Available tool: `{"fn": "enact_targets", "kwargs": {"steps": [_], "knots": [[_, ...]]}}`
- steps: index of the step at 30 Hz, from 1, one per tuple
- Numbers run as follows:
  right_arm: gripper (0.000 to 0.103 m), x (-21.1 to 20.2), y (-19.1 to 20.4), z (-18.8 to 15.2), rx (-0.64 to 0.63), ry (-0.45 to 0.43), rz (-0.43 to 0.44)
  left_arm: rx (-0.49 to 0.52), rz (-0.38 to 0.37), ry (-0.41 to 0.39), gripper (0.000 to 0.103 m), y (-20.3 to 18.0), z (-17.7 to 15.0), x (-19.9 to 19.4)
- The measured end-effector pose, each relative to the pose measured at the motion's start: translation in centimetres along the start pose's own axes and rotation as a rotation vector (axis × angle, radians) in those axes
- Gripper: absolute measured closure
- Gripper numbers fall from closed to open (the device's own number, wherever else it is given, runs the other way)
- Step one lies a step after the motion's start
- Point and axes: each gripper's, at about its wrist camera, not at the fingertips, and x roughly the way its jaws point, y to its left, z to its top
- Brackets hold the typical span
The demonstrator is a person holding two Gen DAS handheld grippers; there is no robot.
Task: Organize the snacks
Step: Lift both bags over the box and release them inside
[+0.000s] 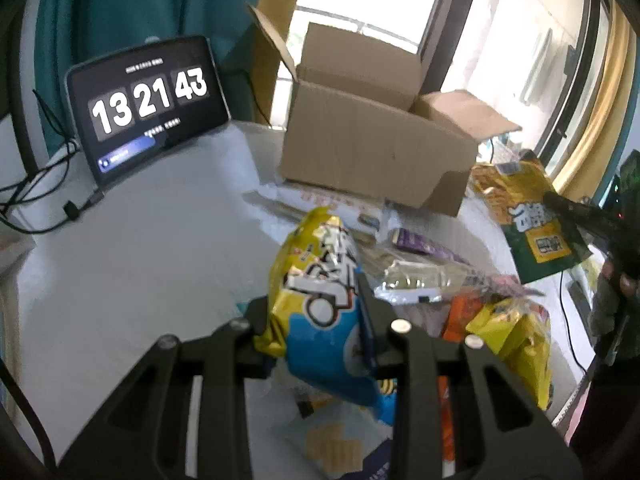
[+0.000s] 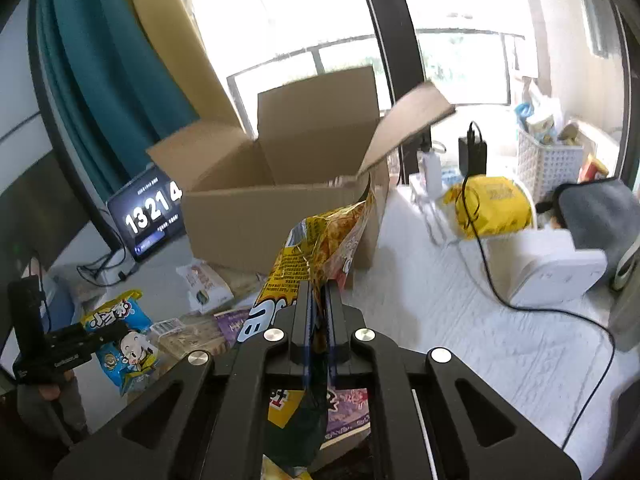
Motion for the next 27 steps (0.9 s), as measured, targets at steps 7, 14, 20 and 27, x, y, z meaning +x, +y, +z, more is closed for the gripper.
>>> {"fn": "enact_targets", "kwargs": {"steps": [7,14,20,27], "knots": [[0.096,-0.8,0.0,0.9,-0.01,-0.028,0.002,-0.009,0.036,-0.057,0.07,0.8,1.6,-1.4],[0.096,-1.0,0.3,1.5,-0.022,-0.045,0.014,0.023,0.06,-0.134,0.07,0.8,3.8,-3.1],[0.096,-1.2,0.9,2.7,-0.044,-0.07,0.03,0.061,0.056,-0.177,0.07,-0.1,5.6,-3.4],[0.096,-1.4,1.7,4.2,-0.068,-0.101,0.049,0.097,0.038,-0.229,0.07,-1.5,8.0,-3.3]]}}
